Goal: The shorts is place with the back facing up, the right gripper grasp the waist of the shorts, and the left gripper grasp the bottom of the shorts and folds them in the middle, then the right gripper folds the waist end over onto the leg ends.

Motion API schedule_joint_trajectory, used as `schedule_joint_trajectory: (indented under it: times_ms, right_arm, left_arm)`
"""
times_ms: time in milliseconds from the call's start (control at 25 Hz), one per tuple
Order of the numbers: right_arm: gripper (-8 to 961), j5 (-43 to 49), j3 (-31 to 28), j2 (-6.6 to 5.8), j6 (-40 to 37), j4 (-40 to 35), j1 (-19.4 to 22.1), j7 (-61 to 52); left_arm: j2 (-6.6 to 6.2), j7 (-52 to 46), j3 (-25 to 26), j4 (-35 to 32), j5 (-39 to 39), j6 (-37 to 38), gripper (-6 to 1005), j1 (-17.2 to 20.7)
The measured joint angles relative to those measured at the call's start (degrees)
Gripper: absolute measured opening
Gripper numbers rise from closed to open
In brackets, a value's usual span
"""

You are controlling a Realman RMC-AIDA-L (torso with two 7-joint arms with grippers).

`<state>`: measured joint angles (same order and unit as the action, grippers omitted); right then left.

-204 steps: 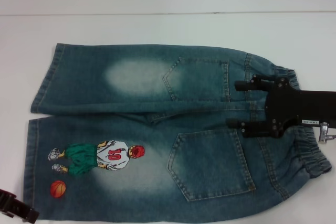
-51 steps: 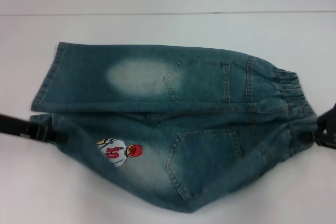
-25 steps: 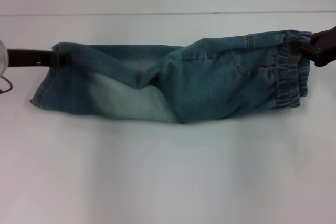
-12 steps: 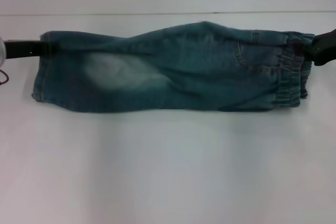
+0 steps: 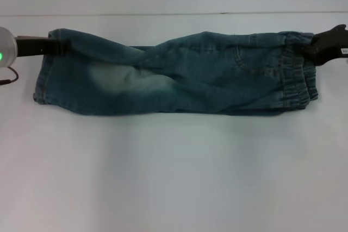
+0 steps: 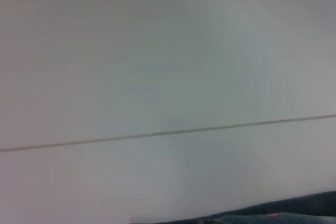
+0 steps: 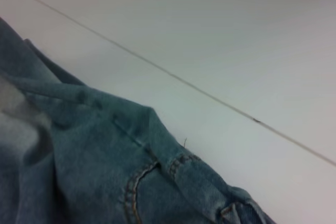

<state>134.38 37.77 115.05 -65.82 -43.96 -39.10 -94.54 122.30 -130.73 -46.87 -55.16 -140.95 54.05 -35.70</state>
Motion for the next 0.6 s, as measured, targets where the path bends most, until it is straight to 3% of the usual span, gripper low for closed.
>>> schedule_joint_trajectory:
  times_ms: [280, 400, 600]
  right_arm:
    - [160, 1.5, 1.4, 0.0, 4.3, -0.1, -0.6, -3.6]
    - [167, 2.2, 2.2, 0.0, 5.6, -0.2, -0.7, -5.4]
    - [359, 2.7, 2.2, -0.07, 5.6, -0.5, -0.5, -5.8]
  left_arm:
    - [-0.23, 0.5, -3.3, 2.9, -0.2, -6.6, 91, -0.4]
    - [-0.29, 0.4, -3.4, 3.3, -0.3, -8.3, 191, -0.4]
    - [-0.39, 0.4, -3.3, 2.6, 0.0, -8.6, 384, -0.3]
